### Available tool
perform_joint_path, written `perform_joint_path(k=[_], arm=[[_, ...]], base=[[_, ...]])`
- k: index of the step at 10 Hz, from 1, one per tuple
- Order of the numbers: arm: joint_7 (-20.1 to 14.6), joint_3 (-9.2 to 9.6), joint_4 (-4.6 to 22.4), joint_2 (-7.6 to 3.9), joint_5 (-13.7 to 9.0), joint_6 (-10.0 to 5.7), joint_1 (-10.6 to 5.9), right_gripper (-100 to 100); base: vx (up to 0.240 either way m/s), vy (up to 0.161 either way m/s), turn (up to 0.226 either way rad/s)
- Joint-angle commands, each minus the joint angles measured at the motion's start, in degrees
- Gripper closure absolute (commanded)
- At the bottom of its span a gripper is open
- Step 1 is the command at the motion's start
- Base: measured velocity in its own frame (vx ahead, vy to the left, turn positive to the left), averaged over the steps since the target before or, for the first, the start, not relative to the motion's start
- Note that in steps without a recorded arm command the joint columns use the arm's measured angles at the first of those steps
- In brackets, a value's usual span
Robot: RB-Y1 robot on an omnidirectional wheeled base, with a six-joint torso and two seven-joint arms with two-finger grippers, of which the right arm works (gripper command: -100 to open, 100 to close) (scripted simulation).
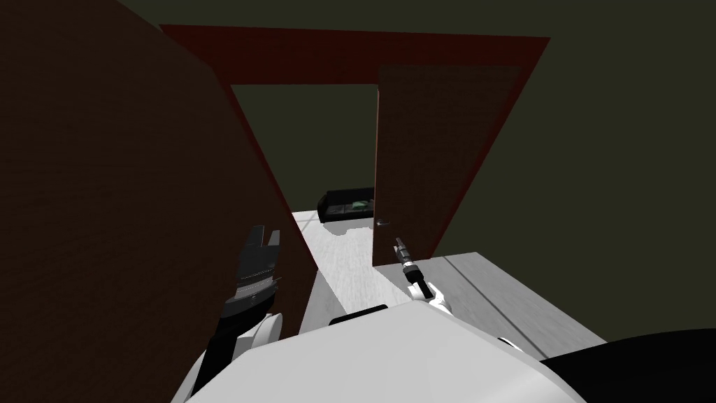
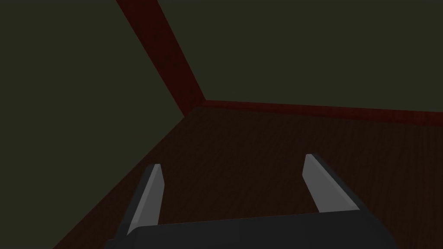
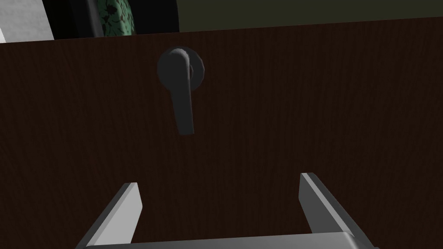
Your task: Pull the door open
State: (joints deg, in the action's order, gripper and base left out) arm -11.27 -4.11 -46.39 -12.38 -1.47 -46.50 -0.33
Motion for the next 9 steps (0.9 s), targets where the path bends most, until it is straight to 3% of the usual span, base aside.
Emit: perform_joint_path(k=[1,2,8,9], arm=[[-0.1,-0.13,2.0,-0.25,-0.2,-0.24,-0.78,-100],[-0.1,-0.13,2.0,-0.25,-0.2,-0.24,-0.78,-100],[-0.3,-0.57,9.0,-0.91,-0.7,-1.32,-3.26,-100],[-0.2,-0.53,8.5,-0.75,-0.6,-1.44,-3.13,-100]], base=[[0.122,-0.011,0.043],[0.069,-0.002,0.011],[0.101,-0.009,0.040],[0.051,-0.013,0.013]])
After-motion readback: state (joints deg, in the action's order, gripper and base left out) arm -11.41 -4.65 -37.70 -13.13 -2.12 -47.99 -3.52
